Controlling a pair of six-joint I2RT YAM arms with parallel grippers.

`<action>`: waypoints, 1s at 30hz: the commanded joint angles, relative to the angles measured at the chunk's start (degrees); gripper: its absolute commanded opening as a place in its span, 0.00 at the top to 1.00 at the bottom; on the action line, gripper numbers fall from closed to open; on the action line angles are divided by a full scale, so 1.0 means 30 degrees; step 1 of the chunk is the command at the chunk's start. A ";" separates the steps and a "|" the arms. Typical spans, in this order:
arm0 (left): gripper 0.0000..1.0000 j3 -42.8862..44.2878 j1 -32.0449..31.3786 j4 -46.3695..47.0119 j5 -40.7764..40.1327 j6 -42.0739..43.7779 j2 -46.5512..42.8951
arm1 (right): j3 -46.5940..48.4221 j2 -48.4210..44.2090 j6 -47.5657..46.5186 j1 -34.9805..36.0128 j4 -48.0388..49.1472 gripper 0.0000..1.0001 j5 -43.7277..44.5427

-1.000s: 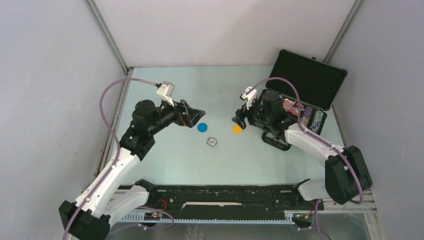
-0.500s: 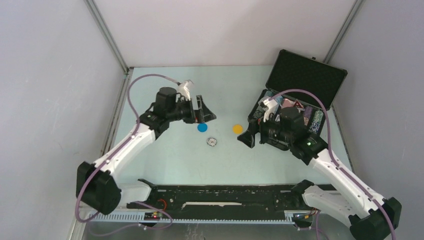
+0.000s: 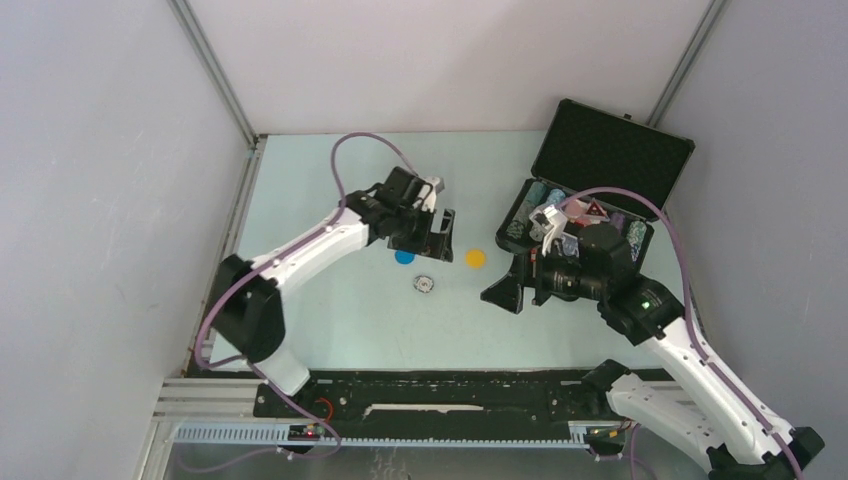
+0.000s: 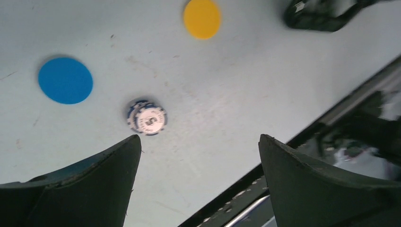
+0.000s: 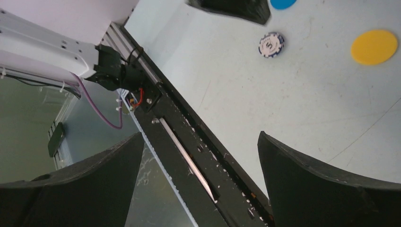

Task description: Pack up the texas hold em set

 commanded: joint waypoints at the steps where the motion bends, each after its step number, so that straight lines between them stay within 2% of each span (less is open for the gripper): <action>1: 0.00 0.1593 -0.0639 -0.3447 -0.4012 0.2691 0.1344 | 0.0681 -0.0692 -0.0030 -0.0188 -0.1605 0.00 0.1109; 7: 0.00 0.1899 -0.0998 -0.3306 -0.4111 0.3910 0.2693 | 0.0301 -0.1431 -0.0555 -0.0800 -0.2332 0.00 0.1843; 12: 0.07 0.3384 -0.1466 -0.3584 -0.3514 0.3572 0.5126 | -0.0153 -0.1263 -0.0611 -0.1084 -0.1638 0.00 0.1361; 16: 0.01 0.3468 -0.1616 -0.3866 -0.3957 0.3492 0.5958 | -0.0237 -0.0841 -0.0732 -0.1086 -0.1524 0.00 0.1206; 19: 0.00 0.3344 -0.1776 -0.3988 -0.4106 0.3754 0.6407 | -0.0334 -0.0786 -0.0922 -0.1066 -0.1588 0.00 0.1537; 30: 0.09 0.3343 -0.1827 -0.3910 -0.4095 0.4032 0.7890 | -0.0426 -0.0956 -0.0877 -0.1135 -0.1676 0.00 0.1301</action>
